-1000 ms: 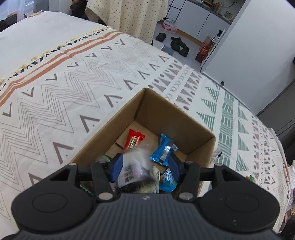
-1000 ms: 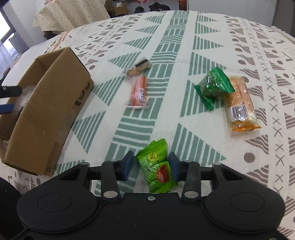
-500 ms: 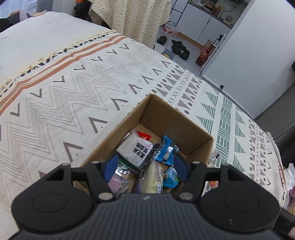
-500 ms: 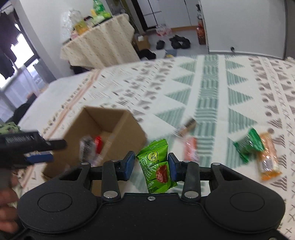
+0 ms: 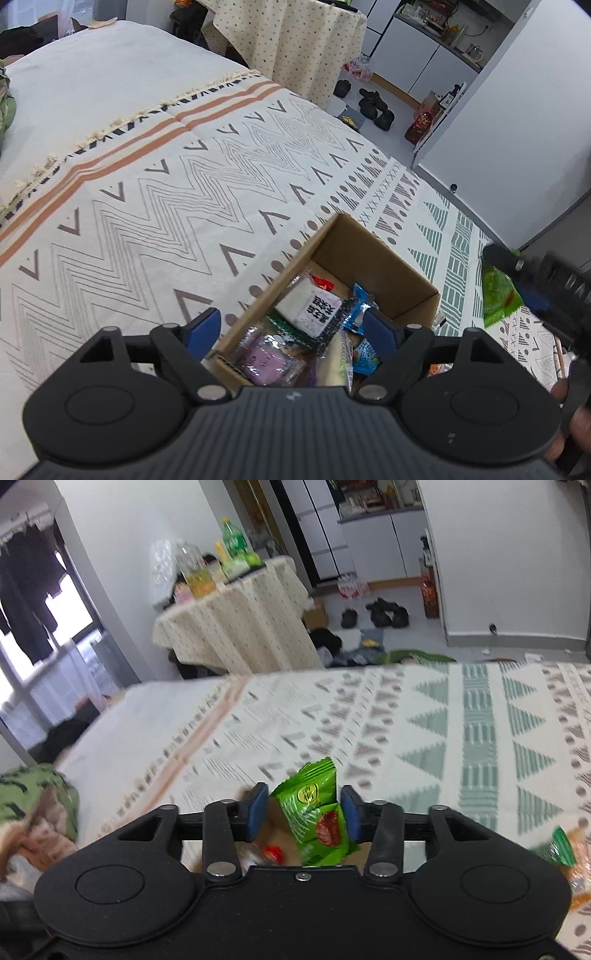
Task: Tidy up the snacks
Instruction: 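Carry the green packet over the box and open the right tool, then move both tools back toward the remaining snacks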
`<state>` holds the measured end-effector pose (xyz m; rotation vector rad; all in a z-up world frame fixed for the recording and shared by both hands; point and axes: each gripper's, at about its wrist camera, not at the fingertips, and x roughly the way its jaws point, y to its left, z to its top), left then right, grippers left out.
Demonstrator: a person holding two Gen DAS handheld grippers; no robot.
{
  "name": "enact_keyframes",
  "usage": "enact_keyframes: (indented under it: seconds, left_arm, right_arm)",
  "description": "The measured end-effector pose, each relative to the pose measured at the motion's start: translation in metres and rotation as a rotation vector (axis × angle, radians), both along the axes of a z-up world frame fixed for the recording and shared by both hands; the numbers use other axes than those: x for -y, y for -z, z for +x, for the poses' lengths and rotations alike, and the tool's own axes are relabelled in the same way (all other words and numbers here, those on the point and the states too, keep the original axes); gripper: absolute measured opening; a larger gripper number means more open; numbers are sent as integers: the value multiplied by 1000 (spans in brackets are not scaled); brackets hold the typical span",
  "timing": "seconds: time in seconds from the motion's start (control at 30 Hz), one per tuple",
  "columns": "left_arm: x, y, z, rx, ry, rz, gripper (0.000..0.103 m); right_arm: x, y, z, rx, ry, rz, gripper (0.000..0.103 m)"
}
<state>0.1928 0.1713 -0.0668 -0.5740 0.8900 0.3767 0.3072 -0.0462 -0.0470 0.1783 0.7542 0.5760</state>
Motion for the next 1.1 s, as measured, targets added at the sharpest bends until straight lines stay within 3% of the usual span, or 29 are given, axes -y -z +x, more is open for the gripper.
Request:
enact_keyframes:
  seconds: [0.03, 0.17, 0.27, 0.4, 0.47, 0.67, 1.1]
  left_arm:
    - [-2, -3, -2, 1, -2, 5, 85]
    - [-9, -10, -5, -5, -10, 22, 87]
    - [-9, -16, -7, 2, 2, 24, 88]
    - [-2, -24, -12, 21, 24, 42, 97]
    - [2, -29, -15, 31, 28, 49, 103]
    - [18, -40, -22, 77, 37, 51, 103]
    - [86, -52, -23, 133, 161, 64, 103]
  right_arm:
    - [-2, -4, 0, 2, 6, 6, 61]
    - [-3, -19, -8, 34, 29, -15, 65]
    - [5, -27, -17, 43, 44, -31, 76]
    - [18, -35, -29, 67, 68, -69, 89]
    - [26, -37, -35, 71, 85, -87, 91]
    - [54, -41, -50, 67, 105, -101, 94]
    - [121, -38, -81, 94, 145, -167, 103]
